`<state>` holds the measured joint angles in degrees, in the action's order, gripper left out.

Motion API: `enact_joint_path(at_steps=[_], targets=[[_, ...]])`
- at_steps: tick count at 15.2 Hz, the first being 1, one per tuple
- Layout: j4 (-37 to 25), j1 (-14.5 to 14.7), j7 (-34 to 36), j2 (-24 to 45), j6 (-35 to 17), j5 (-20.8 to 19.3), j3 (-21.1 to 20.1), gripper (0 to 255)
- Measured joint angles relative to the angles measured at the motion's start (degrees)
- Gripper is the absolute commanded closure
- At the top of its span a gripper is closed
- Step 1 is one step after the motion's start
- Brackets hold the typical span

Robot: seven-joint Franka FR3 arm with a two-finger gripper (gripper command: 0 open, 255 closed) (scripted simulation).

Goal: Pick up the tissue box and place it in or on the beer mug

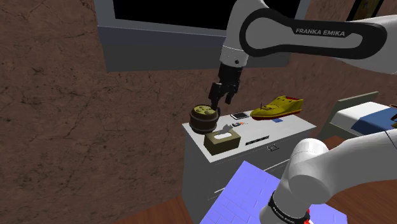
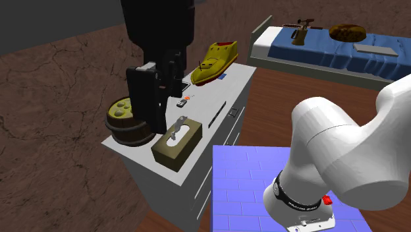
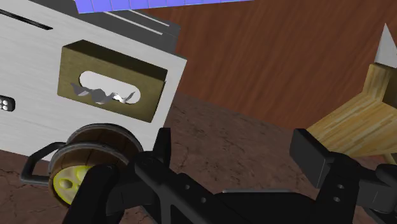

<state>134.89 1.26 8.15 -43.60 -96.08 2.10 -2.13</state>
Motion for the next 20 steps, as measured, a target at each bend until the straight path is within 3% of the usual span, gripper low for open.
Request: enact_joint_path(at_steps=[3,7,16,20], targets=[[2.3,-1.2,1.5,-0.5,-2.7,0.3,0.8,0],[9.5,-5.0,6.1,-2.2,-11.5,1.5,2.8,0],[26.2,-13.9,15.4,-2.5,-35.4,5.4,7.9,0],[31.8,-16.3,18.4,0.0,-46.4,8.2,9.8,0]])
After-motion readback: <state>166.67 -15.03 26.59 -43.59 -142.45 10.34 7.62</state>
